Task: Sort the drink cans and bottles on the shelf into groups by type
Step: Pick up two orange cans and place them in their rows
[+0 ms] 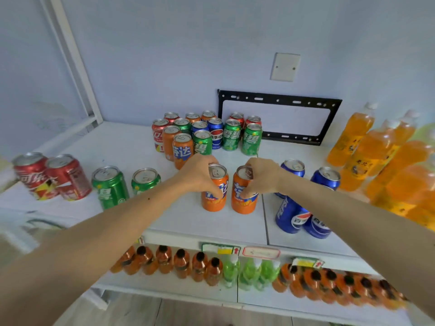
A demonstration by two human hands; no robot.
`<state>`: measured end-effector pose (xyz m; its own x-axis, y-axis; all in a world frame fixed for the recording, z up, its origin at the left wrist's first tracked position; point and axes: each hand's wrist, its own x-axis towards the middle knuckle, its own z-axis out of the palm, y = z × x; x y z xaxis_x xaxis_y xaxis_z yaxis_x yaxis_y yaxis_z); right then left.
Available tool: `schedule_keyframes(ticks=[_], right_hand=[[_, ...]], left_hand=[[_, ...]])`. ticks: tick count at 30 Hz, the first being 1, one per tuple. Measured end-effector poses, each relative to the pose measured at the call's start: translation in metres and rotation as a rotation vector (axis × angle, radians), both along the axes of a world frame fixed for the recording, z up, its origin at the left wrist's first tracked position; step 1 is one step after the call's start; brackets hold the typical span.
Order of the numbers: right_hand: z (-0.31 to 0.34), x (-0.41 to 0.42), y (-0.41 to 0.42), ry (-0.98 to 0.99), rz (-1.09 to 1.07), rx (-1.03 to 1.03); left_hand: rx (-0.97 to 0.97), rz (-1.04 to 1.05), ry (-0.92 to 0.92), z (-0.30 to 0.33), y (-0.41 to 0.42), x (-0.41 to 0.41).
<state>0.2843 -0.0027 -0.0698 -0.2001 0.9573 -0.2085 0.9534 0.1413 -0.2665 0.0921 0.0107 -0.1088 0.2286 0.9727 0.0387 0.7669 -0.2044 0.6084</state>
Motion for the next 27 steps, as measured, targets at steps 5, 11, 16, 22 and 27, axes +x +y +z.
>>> schedule_keyframes(ticks=[5, 11, 16, 22, 27], right_hand=[[-0.016, -0.006, -0.027, 0.038, -0.039, -0.019], [-0.024, -0.013, -0.043, 0.079, -0.049, 0.001], [-0.024, -0.012, -0.044, 0.043, -0.040, -0.043], [0.006, -0.010, -0.026, -0.037, 0.047, -0.136], [0.048, -0.011, 0.017, -0.064, 0.125, -0.033]], left_hand=[[-0.027, -0.029, -0.015, -0.011, -0.024, -0.004], [-0.032, -0.050, -0.029, -0.022, -0.030, -0.010], [-0.073, -0.074, 0.008, -0.022, -0.032, -0.013], [-0.231, -0.176, 0.032, 0.008, -0.016, -0.023], [-0.143, -0.126, 0.163, 0.052, 0.023, -0.049]])
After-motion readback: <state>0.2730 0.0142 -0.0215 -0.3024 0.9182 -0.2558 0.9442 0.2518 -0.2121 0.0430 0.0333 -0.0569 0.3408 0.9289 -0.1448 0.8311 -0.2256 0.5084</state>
